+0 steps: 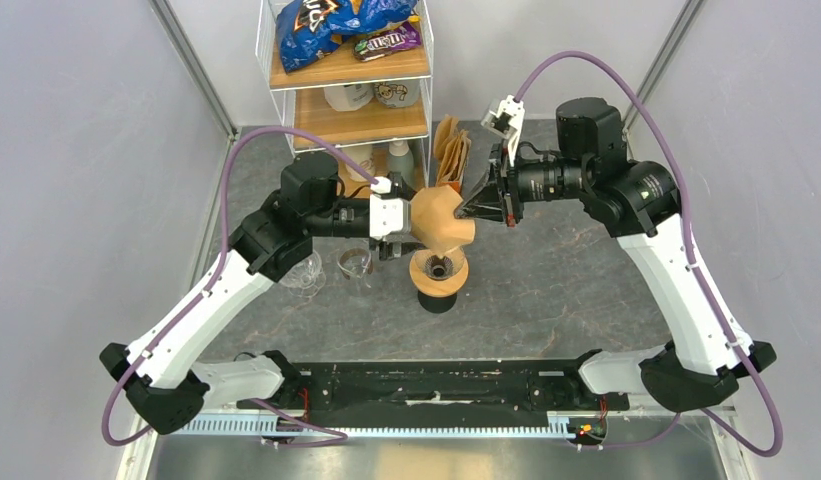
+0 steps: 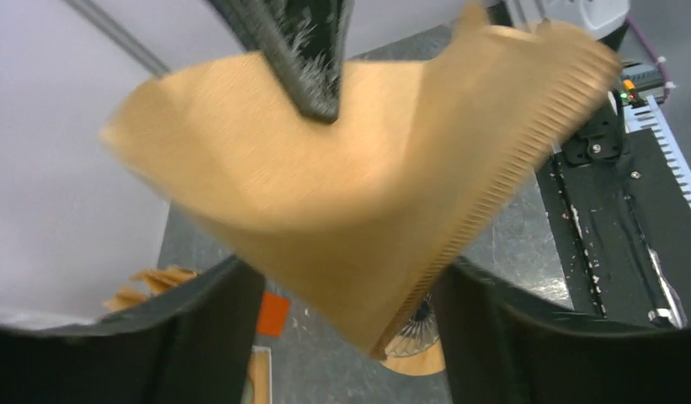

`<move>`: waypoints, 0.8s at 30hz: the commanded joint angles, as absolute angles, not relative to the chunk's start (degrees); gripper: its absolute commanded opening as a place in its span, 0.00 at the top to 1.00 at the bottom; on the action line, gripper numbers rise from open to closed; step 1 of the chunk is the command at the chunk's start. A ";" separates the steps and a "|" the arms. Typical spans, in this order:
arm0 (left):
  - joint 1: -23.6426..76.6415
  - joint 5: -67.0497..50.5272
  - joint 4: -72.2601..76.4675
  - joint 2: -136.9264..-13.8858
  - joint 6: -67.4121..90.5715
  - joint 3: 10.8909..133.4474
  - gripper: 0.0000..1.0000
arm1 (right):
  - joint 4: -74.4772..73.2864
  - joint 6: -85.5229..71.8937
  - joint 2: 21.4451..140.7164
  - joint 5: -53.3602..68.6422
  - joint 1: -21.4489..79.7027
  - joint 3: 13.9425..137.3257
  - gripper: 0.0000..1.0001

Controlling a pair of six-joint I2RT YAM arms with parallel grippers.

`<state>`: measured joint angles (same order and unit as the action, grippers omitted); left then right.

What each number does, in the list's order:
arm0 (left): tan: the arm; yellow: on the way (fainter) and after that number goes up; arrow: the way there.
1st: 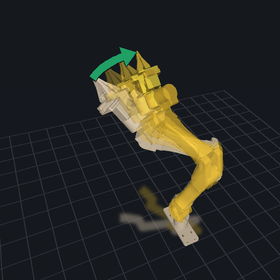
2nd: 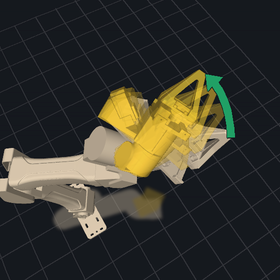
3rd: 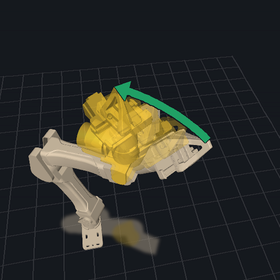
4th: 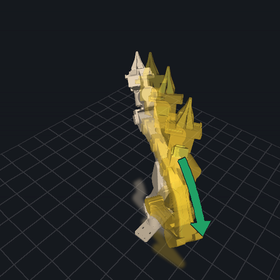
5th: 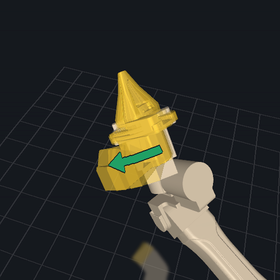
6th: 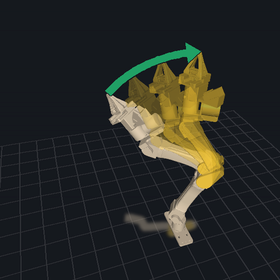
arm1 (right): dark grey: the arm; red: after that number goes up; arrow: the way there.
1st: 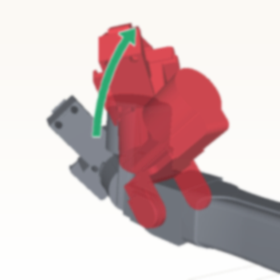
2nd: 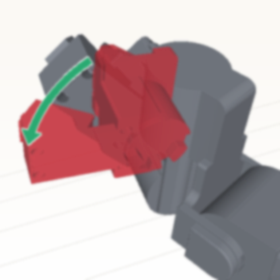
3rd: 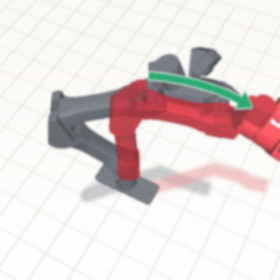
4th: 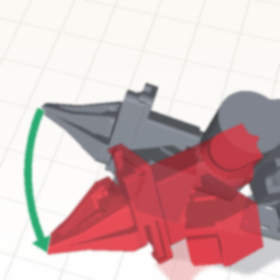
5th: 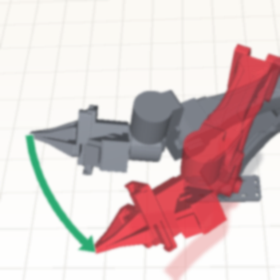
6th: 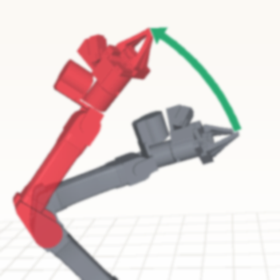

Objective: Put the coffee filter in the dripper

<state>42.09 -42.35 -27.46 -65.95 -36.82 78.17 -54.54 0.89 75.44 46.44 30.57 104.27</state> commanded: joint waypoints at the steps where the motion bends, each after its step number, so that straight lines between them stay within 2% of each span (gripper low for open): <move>1: 41.75 -33.41 -28.81 -62.57 -33.15 78.91 0.16 | -60.51 1.86 74.06 43.43 30.83 108.64 1.00; 3: 38.73 -30.17 -30.28 -59.51 -31.19 77.65 0.12 | -66.00 3.28 73.68 40.98 30.85 108.50 1.00; 9: 23.23 -30.67 -41.91 -50.63 -24.93 73.21 0.07 | -77.00 3.90 74.98 35.19 30.84 105.33 1.00; 13: 22.58 -27.69 -42.52 -43.94 -18.81 67.93 0.06 | -77.21 3.65 77.79 34.45 30.90 104.08 1.00; 24: 22.59 -26.28 -40.16 -40.06 -10.79 65.00 0.05 | -82.17 0.74 91.32 28.86 30.89 113.38 1.00</move>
<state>22.85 -26.98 -41.32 -41.19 -15.62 65.14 -78.91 2.04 88.09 32.42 30.65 107.35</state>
